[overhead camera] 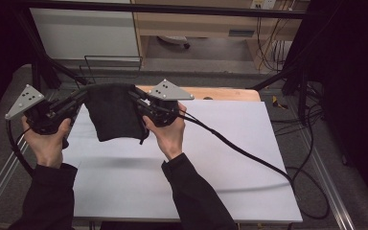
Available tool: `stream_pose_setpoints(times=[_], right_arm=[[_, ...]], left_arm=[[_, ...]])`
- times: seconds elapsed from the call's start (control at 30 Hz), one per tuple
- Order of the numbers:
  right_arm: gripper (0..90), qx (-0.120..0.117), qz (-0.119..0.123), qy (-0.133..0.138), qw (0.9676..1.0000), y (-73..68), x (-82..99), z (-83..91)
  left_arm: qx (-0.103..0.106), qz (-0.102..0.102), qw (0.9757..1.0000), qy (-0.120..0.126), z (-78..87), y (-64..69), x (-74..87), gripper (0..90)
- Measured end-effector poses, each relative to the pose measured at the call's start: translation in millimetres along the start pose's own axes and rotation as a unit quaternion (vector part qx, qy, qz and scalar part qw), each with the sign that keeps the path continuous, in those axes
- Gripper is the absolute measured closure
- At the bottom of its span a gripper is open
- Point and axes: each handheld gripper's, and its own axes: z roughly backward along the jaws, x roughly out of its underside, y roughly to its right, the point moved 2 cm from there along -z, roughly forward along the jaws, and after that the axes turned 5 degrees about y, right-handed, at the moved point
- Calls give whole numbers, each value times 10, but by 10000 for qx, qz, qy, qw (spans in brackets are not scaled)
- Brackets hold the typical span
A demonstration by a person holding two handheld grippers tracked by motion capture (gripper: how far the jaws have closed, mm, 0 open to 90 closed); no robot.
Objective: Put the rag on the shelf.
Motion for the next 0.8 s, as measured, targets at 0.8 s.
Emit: stream_pose_setpoints(times=[0.8], right_arm=[[807,35,239,434,9988,-55,-481,-194]], left_arm=[[-188,-61,9981,579,-19,-145,-434,819]])
